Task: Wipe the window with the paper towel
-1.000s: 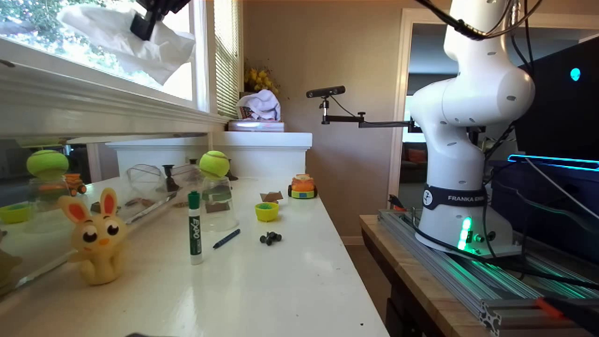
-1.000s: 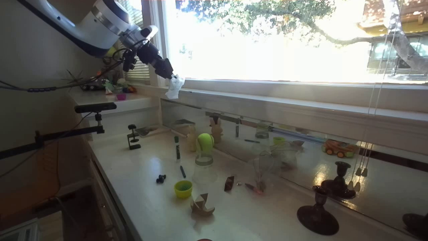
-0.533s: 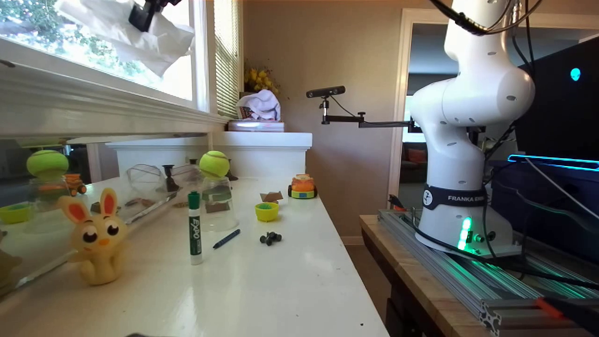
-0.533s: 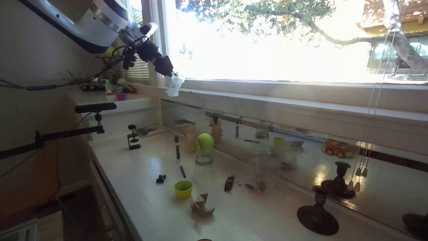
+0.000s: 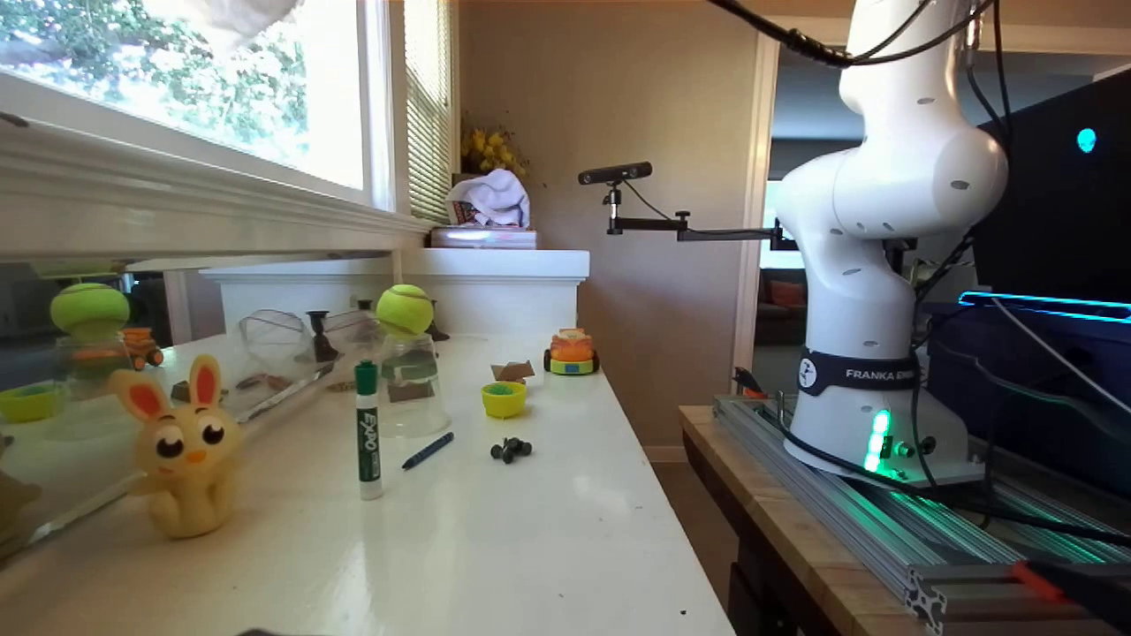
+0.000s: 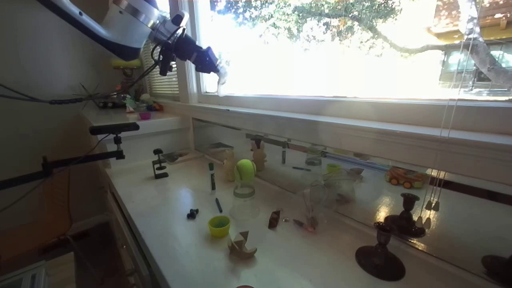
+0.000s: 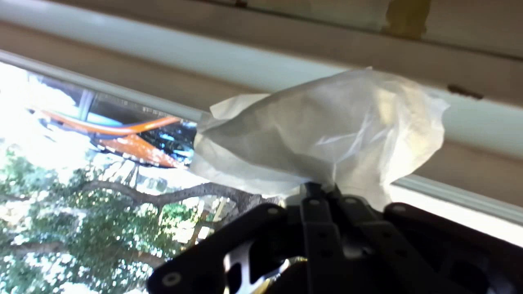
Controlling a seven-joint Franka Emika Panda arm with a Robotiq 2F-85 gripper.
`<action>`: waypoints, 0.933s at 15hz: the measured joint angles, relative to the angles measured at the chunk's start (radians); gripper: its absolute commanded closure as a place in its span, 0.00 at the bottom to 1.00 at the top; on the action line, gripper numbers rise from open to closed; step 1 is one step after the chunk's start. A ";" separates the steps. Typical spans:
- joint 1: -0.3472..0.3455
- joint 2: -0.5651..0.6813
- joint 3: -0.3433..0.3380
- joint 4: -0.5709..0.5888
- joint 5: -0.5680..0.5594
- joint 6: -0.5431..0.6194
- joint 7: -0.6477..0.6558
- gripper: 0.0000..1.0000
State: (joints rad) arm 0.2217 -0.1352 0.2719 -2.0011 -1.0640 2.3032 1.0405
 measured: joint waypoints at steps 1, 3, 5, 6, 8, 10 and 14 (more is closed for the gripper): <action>-0.006 0.000 -0.002 0.022 -0.046 0.017 0.008 0.99; -0.015 0.000 -0.005 0.057 -0.142 0.060 0.051 0.99; -0.021 0.001 -0.008 0.079 -0.231 0.107 0.110 0.99; -0.023 0.001 -0.010 0.086 -0.269 0.124 0.139 0.99; -0.023 0.002 -0.013 0.096 -0.338 0.145 0.196 0.99; -0.023 0.003 -0.016 0.100 -0.404 0.159 0.253 0.99; -0.023 0.008 -0.024 0.102 -0.516 0.168 0.349 0.99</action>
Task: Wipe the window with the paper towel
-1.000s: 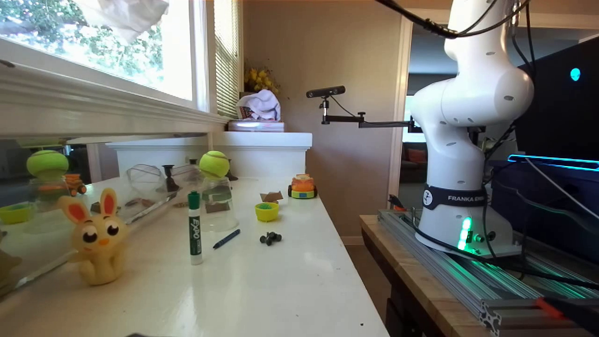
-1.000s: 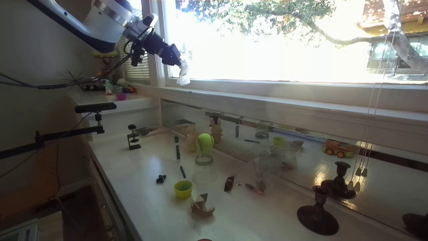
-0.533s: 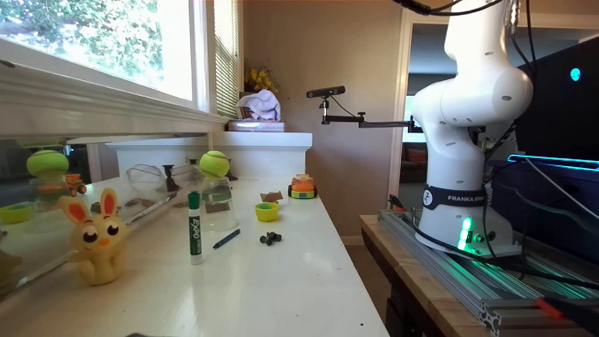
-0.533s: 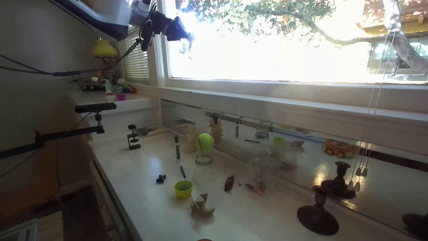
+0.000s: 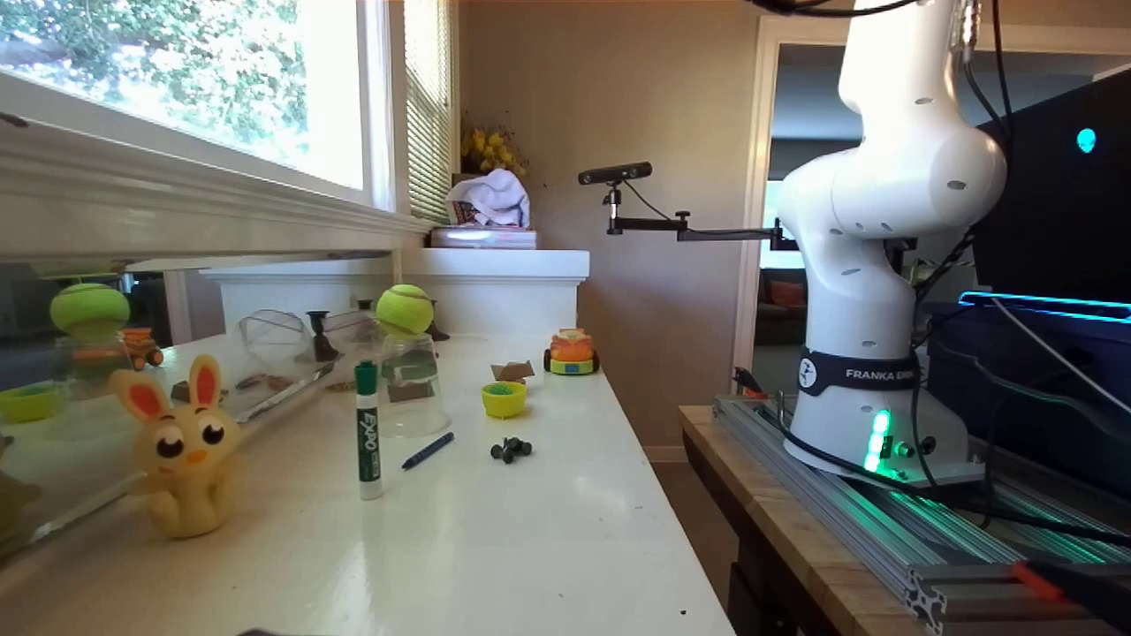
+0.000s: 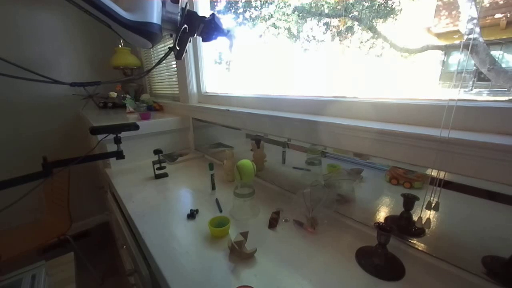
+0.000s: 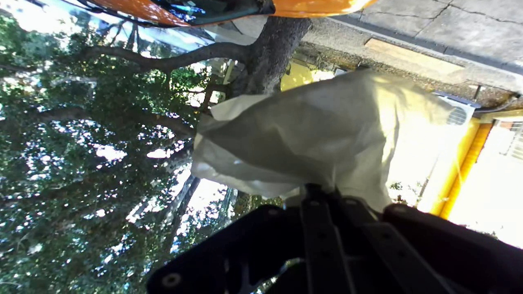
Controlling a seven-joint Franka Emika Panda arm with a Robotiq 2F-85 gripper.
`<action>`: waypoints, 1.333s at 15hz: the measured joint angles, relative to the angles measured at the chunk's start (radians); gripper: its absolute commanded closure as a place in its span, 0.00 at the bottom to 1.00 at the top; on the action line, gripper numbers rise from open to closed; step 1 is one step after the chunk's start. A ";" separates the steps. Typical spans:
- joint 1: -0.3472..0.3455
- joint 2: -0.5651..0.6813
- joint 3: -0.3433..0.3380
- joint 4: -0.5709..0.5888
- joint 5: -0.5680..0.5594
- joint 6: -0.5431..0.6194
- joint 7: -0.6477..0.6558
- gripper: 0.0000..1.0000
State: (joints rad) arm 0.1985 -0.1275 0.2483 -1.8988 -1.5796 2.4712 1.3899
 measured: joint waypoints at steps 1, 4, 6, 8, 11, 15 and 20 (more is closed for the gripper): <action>0.000 0.003 -0.002 0.001 -0.021 0.000 0.019 0.99; 0.000 0.014 -0.011 0.006 -0.079 0.001 0.063 0.99; 0.000 0.021 -0.016 0.013 -0.112 0.001 0.085 0.99; 0.000 0.031 -0.020 0.024 -0.144 0.002 0.107 0.99; 0.000 0.045 -0.025 0.041 -0.180 0.003 0.131 0.99; 0.000 0.068 -0.029 0.060 -0.214 0.004 0.154 0.99; 0.000 0.091 -0.033 0.081 -0.247 0.008 0.178 0.99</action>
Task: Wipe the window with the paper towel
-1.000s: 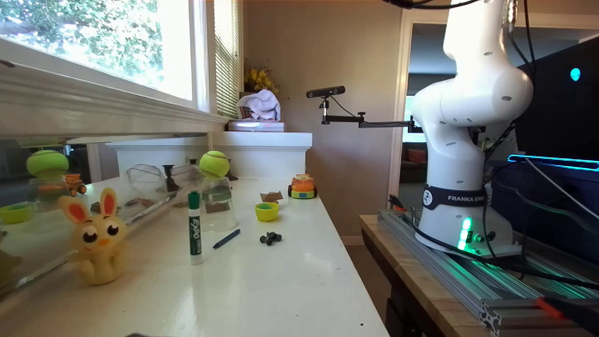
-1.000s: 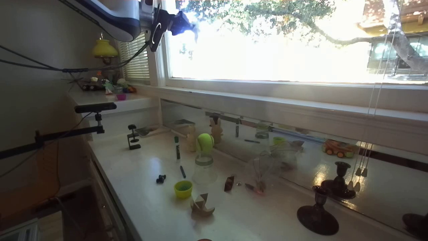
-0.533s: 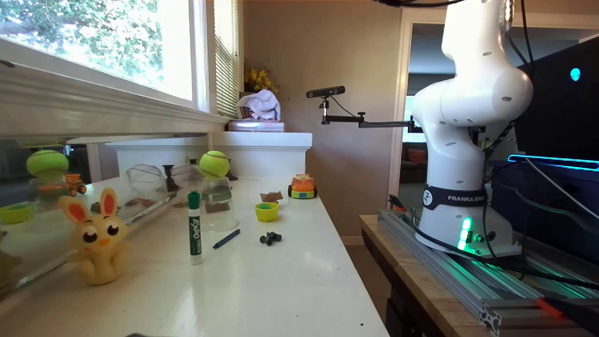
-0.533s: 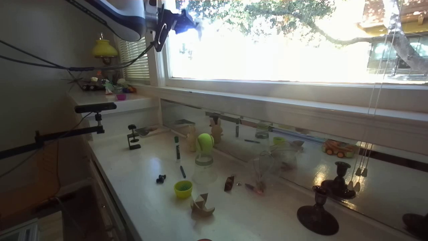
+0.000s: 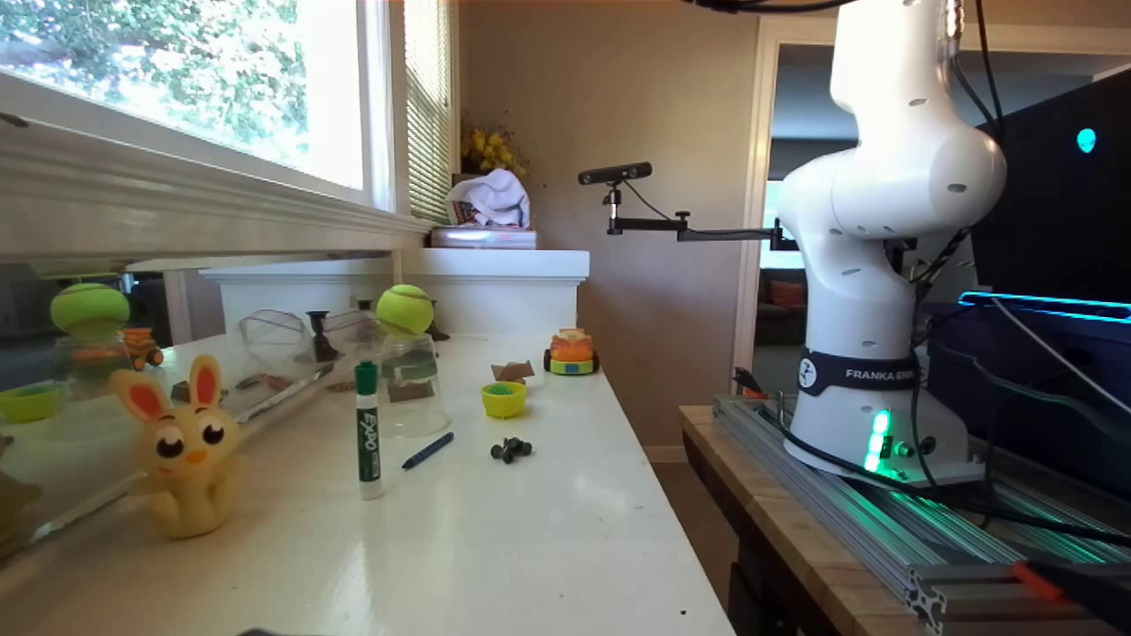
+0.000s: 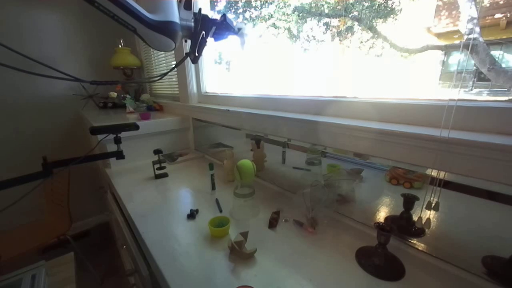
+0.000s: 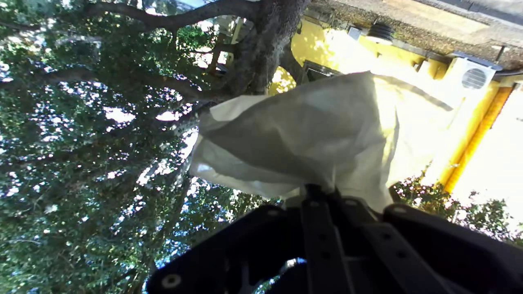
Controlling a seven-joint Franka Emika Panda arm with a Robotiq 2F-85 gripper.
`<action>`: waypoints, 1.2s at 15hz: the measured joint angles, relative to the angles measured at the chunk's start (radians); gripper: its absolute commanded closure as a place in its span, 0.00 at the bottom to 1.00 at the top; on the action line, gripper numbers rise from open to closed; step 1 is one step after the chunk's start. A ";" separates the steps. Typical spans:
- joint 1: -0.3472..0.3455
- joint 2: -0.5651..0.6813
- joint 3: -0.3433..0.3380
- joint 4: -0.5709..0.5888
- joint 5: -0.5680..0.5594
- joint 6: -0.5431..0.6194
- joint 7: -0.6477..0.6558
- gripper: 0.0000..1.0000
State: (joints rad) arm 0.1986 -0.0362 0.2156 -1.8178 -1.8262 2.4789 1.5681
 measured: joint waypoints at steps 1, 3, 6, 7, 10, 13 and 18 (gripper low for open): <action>0.000 0.003 -0.001 0.003 -0.004 0.000 0.003 0.99; 0.000 0.007 -0.003 0.006 -0.009 0.000 0.007 0.99; 0.000 0.014 -0.007 0.015 -0.029 0.000 0.015 0.99; 0.000 0.017 -0.009 0.019 -0.035 0.000 0.017 0.99; 0.000 0.027 -0.012 0.028 -0.043 0.000 0.023 0.99; 0.000 0.035 -0.016 0.034 -0.046 0.000 0.027 0.99; 0.000 0.052 -0.021 0.050 -0.050 0.000 0.034 0.99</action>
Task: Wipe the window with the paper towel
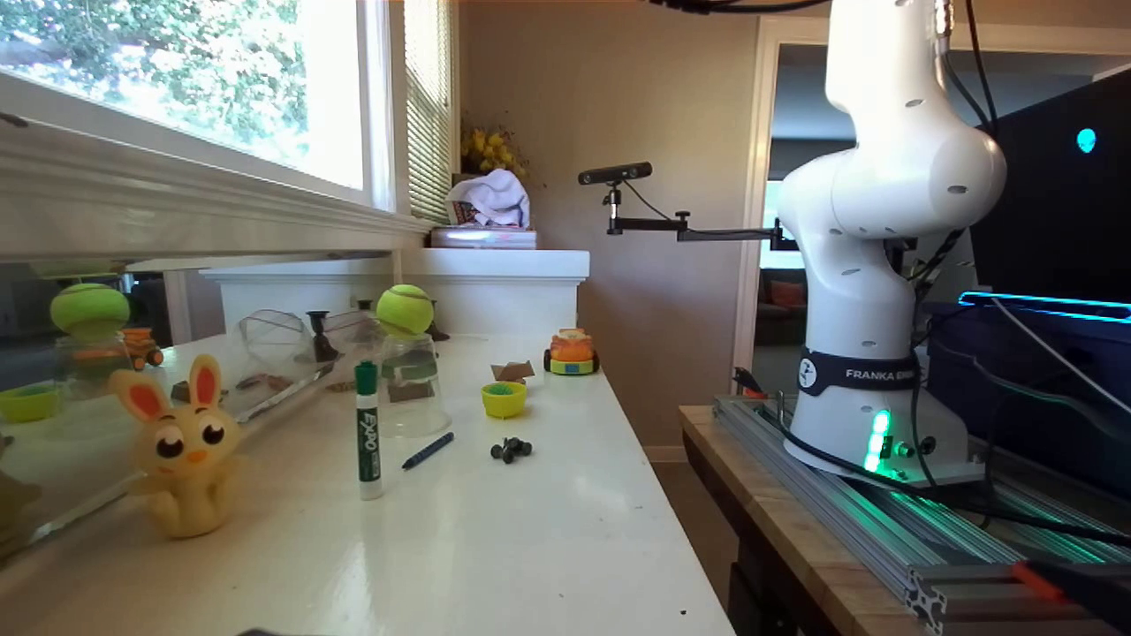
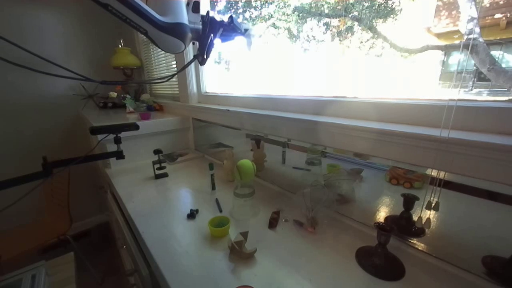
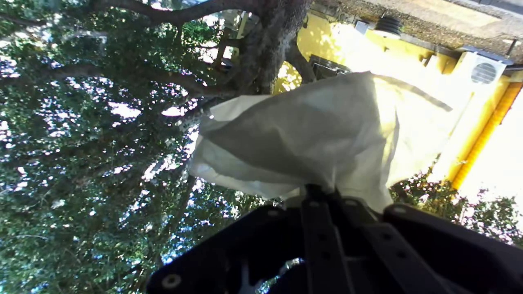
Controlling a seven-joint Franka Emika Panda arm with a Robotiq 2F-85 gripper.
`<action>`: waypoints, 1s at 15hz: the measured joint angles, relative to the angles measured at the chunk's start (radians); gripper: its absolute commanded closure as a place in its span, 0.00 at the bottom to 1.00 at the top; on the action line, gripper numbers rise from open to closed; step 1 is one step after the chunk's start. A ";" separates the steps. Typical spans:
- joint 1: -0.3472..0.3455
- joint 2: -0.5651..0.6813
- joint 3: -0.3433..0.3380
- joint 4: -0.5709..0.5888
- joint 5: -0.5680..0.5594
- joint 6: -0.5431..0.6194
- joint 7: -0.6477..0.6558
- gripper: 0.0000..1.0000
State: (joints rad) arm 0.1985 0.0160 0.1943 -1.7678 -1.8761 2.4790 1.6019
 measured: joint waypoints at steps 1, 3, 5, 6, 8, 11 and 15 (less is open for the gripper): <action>0.000 0.003 -0.001 0.003 -0.002 0.000 0.001 0.99; 0.000 0.010 -0.002 0.008 -0.007 0.000 0.002 0.99; 0.000 0.017 -0.003 0.017 -0.017 0.000 0.005 0.99; 0.000 0.020 -0.004 0.021 -0.020 0.000 0.006 0.99; 0.000 0.026 -0.007 0.027 -0.024 0.000 0.007 0.99; -0.001 0.032 -0.010 0.034 -0.024 0.000 0.008 0.99; -0.001 0.047 -0.013 0.050 -0.025 0.008 0.008 0.99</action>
State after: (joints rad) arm 0.1971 0.0627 0.1817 -1.7180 -1.9014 2.4872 1.6095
